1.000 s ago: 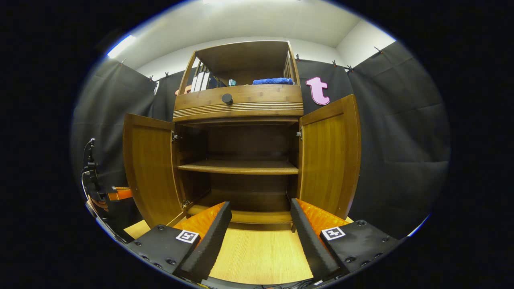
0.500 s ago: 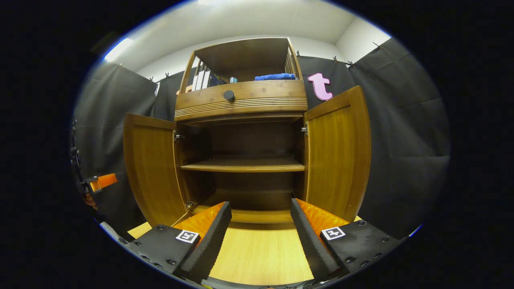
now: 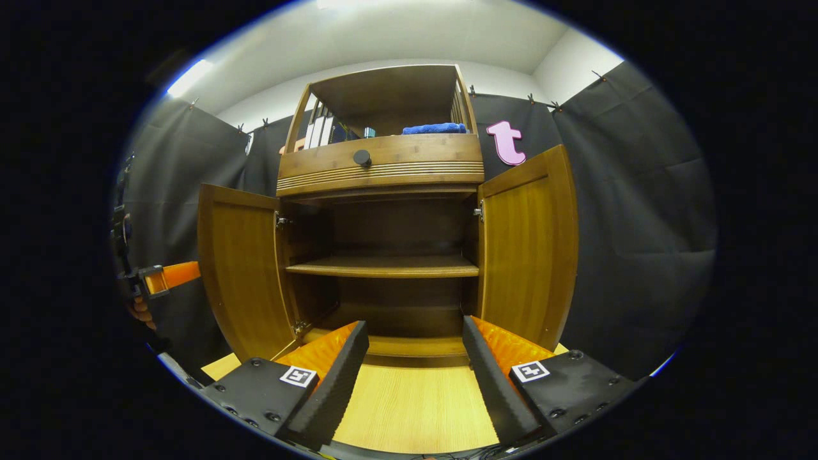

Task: Open the right door of the double-door shoe cabinet with the right hand, and open the left door with the left hand.

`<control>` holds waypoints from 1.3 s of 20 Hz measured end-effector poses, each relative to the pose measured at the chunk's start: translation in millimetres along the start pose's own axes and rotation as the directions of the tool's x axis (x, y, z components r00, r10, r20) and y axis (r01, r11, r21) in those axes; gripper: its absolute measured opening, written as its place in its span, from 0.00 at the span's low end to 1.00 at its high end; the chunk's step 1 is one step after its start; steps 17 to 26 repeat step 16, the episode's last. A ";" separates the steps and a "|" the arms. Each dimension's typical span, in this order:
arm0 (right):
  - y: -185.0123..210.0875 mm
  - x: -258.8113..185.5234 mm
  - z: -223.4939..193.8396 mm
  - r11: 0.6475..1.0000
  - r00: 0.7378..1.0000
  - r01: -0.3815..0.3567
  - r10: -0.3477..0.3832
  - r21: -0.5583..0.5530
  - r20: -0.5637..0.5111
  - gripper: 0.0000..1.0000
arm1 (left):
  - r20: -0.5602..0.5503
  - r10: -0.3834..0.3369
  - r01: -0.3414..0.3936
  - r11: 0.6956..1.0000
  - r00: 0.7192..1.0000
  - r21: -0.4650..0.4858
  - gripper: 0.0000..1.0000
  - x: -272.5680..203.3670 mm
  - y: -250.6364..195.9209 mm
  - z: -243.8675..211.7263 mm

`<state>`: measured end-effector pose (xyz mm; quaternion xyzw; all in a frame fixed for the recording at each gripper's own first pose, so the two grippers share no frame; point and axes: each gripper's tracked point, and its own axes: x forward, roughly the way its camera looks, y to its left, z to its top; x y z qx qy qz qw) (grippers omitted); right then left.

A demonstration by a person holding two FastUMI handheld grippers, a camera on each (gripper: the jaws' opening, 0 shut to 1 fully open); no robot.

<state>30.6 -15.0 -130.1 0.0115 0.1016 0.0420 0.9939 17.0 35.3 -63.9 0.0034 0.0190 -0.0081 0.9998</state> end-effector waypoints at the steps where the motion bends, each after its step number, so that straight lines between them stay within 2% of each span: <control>1: -3.2 -2.9 0.3 1.000 1.000 0.010 -0.010 -0.009 0.002 0.89 | -0.016 -0.018 0.018 1.000 1.000 -0.026 0.04 4.9 -11.0 -7.6; 2: -7.2 -6.4 0.6 1.000 1.000 0.021 -0.021 -0.015 0.005 0.90 | -0.029 -0.028 0.026 0.998 0.999 -0.053 0.04 9.0 -20.1 -14.2; 3: -10.6 -8.9 1.6 0.999 0.999 0.031 -0.031 -0.017 0.009 0.89 | -0.037 -0.029 0.027 0.997 0.999 -0.070 0.00 15.0 -27.6 -19.4; 4: -12.2 -11.3 1.8 0.999 0.999 0.039 -0.038 -0.014 0.012 0.89 | -0.040 -0.028 0.025 0.997 0.999 -0.077 0.06 18.1 -32.9 -22.7; 6: -14.9 -15.4 1.3 0.999 0.999 0.047 -0.047 -0.012 0.014 0.92 | -0.038 -0.040 0.036 0.996 0.999 -0.085 0.10 22.8 -41.0 -26.2; 7: -16.1 -16.6 0.8 0.999 0.999 0.052 -0.051 -0.013 0.014 0.94 | -0.037 -0.049 0.045 0.995 0.998 -0.089 0.08 24.0 -45.1 -28.0; 8: -18.1 -18.6 -0.5 0.998 0.998 0.056 -0.056 -0.015 0.012 0.96 | -0.039 -0.052 0.049 0.995 0.998 -0.089 0.22 24.3 -47.4 -30.1; 10: -20.8 -21.2 -0.6 0.998 0.998 0.062 -0.062 -0.011 0.014 0.96 | -0.037 -0.046 0.043 0.996 0.998 -0.073 0.29 25.6 -46.4 -31.8; 13: -32.7 -31.7 6.0 0.997 0.997 0.072 -0.072 -0.003 0.016 0.95 | -0.027 -0.055 0.054 0.998 0.998 -0.045 0.53 23.5 -50.6 -30.8; 14: -34.5 -31.0 5.8 0.997 0.997 0.074 -0.074 0.000 0.019 0.95 | -0.025 -0.063 0.062 0.997 0.998 -0.040 0.56 22.0 -53.5 -30.6; 26: -38.8 -29.3 3.4 0.997 0.997 0.082 -0.082 0.011 0.014 0.95 | -0.017 -0.068 0.067 0.997 0.998 -0.025 0.56 19.6 -54.7 -28.8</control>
